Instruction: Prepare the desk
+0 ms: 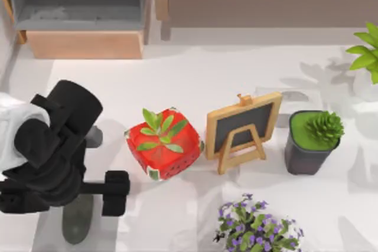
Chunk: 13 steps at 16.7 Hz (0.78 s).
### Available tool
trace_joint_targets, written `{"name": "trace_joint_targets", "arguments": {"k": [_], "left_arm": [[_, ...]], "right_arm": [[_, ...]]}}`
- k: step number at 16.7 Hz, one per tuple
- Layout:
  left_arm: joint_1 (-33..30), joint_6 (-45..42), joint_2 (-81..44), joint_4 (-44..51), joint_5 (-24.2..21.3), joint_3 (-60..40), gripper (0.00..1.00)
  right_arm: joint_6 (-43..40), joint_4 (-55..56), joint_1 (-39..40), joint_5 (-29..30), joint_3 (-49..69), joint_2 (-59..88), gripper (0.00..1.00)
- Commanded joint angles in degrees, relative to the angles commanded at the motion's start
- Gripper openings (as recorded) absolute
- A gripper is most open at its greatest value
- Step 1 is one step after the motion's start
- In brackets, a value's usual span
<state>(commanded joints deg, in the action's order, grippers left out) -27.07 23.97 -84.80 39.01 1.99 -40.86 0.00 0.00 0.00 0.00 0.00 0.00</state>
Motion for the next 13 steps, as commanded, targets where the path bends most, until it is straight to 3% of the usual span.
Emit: {"name": "trace_joint_targets", "arguments": {"k": [6,13], "left_arm": [[4.21,-13.31,2.64,-15.82,-10.31,4.70,1.00],[15.57,-42.45,1.22,-49.05,-27.11,14.81,1.00]], "right_arm": [[0.00,0.00,0.00,0.00,0.00,0.00,1.00],[0.00,0.00,0.00,0.00,0.00,0.00,1.00]]}}
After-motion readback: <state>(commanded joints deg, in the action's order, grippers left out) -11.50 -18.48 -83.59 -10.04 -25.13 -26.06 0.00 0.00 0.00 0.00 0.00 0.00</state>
